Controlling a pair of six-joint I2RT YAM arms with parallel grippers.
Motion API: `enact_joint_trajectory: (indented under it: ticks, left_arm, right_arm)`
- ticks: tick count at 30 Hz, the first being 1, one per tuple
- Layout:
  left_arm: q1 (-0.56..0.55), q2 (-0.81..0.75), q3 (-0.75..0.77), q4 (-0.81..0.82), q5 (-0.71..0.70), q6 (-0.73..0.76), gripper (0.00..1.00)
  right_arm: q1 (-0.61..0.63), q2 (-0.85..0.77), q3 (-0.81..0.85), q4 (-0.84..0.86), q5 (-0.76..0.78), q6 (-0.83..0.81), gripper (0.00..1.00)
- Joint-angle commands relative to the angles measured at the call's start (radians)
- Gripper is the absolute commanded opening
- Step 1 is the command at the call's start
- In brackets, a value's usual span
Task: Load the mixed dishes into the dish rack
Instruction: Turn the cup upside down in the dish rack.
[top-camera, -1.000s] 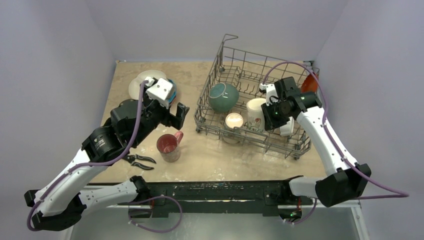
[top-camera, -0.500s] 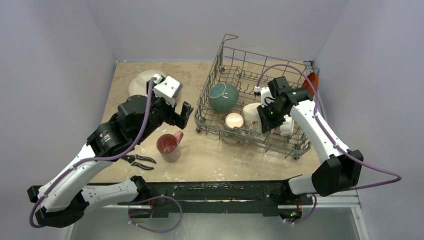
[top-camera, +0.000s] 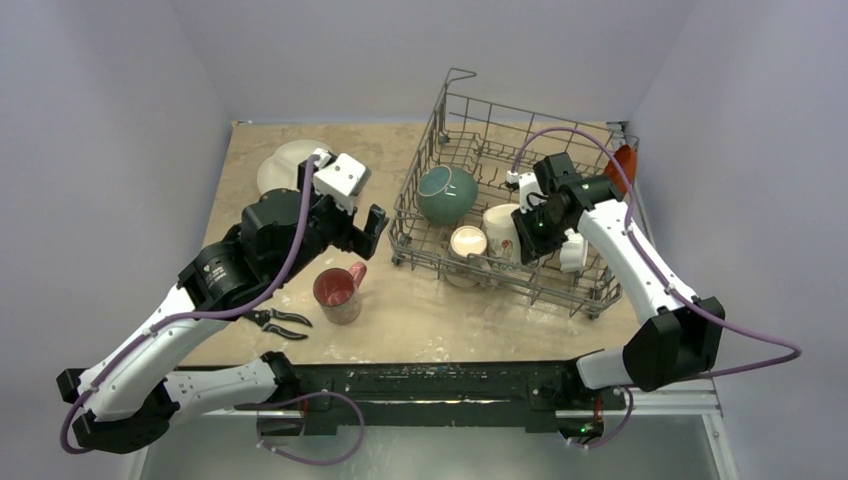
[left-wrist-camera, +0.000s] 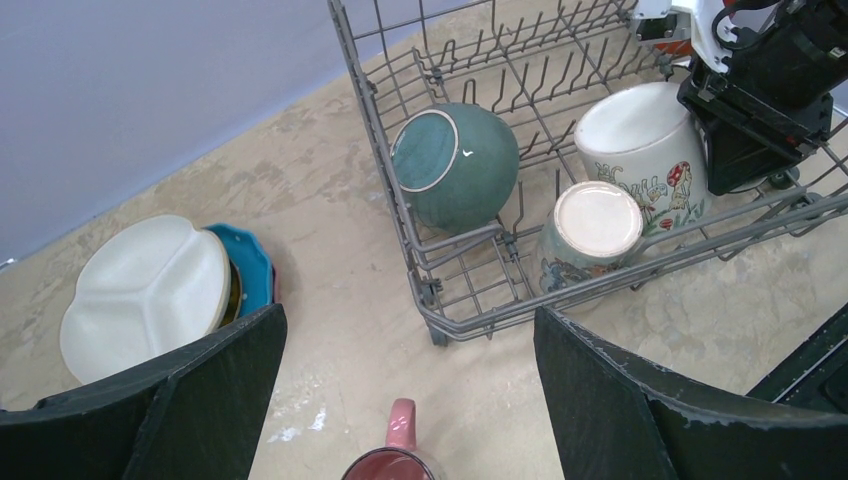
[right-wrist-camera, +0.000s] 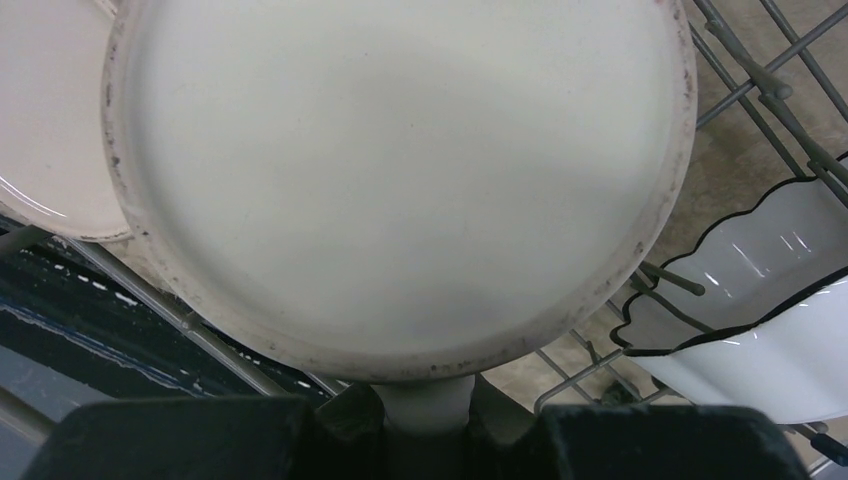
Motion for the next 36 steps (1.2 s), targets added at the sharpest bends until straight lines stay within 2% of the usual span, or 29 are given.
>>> enact_joint_trajectory:
  ticks: [1,4,9,16,21,25,31,33,36]
  left_arm:
    - [0.006,0.000,0.039,0.018,-0.007,0.014,0.93]
    - [0.007,-0.001,0.040,0.009,-0.014,0.020,0.93]
    - [0.007,0.005,0.047,0.000,-0.022,0.023,0.93]
    - [0.007,0.024,0.068,-0.017,-0.041,0.015,0.92]
    - [0.007,0.029,0.082,-0.026,-0.043,0.014,0.92]
    - [0.006,0.033,0.091,-0.033,-0.044,0.015,0.92]
    - [0.007,0.045,0.108,-0.036,-0.035,0.008,0.91]
    - [0.006,0.053,0.114,-0.035,-0.031,0.005,0.91]
    - [0.007,0.063,0.122,-0.035,-0.018,-0.005,0.91]
  right_arm:
    - [-0.001,0.009,0.019,0.126,0.044,-0.029,0.05]
    - [0.003,0.029,0.018,0.121,0.043,-0.036,0.08]
    - [0.006,0.057,0.013,0.115,0.031,-0.050,0.22]
    - [0.007,0.084,0.005,0.118,0.028,-0.059,0.32]
    - [0.010,0.094,0.005,0.117,0.031,-0.059,0.45]
    - [0.016,0.093,0.013,0.090,0.042,-0.059,0.51]
    - [0.019,0.024,0.015,0.066,0.023,-0.061,0.59]
    - [0.020,-0.009,0.014,0.064,-0.006,-0.070,0.68]
    - [0.037,-0.050,0.006,0.062,-0.044,-0.096,0.69]
